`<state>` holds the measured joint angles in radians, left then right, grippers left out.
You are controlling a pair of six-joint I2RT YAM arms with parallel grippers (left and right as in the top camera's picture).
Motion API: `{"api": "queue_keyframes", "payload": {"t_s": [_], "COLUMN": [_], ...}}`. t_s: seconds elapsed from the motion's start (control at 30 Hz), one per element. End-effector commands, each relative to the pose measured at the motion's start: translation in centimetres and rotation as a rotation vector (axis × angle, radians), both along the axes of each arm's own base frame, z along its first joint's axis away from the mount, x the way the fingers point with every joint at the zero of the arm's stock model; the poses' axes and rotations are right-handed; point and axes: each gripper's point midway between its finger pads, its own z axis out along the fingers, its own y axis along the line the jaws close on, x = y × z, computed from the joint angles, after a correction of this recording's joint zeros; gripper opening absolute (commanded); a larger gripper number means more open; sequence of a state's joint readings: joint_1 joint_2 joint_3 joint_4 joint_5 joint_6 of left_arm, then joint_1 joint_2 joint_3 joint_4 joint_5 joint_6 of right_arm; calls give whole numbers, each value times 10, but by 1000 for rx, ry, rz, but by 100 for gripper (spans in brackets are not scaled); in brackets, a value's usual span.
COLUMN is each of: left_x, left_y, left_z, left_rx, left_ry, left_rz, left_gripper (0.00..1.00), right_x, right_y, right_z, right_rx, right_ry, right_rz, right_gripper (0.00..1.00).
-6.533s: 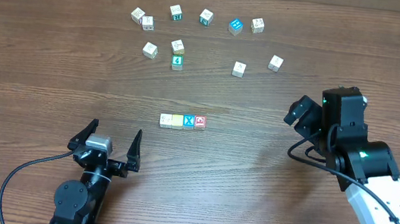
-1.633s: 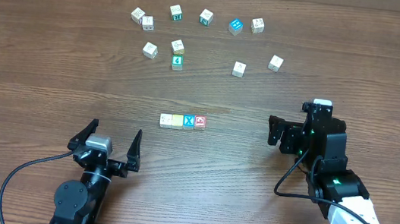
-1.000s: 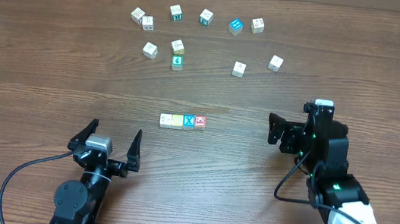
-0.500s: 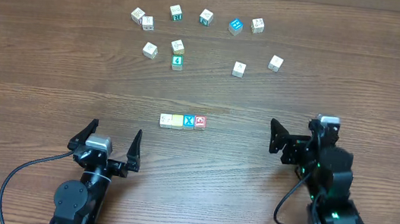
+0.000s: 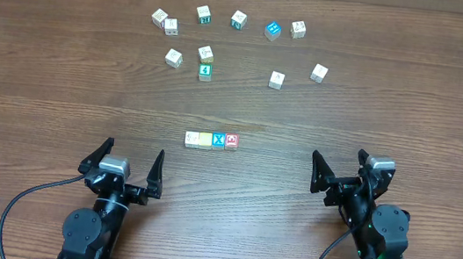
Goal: Form a horizontal line
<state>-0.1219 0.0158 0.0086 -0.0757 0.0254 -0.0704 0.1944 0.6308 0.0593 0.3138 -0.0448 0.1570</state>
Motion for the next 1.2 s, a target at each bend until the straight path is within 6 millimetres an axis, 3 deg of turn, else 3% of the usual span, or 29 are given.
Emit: {"api": "queue_keyframes", "payload": {"t_s": [0.0,0.63,1.17], "left_x": [0,0,0], "left_y": [3,3,3], "left_z": [0,0,0], "left_rx": [22,22,22], "left_ry": [-8,-8,-8], "left_rz": [10,10,10], "left_gripper": [100,100,99], "right_x": [-2,-2,-5], "right_y": [-1,-3,2], "right_z": [0,-4,12], "right_rx": [0,-6,17], "right_ry": [-6,10,-75], "right_rz": [-3,-13,21], "right_gripper": [100,100,100]}}
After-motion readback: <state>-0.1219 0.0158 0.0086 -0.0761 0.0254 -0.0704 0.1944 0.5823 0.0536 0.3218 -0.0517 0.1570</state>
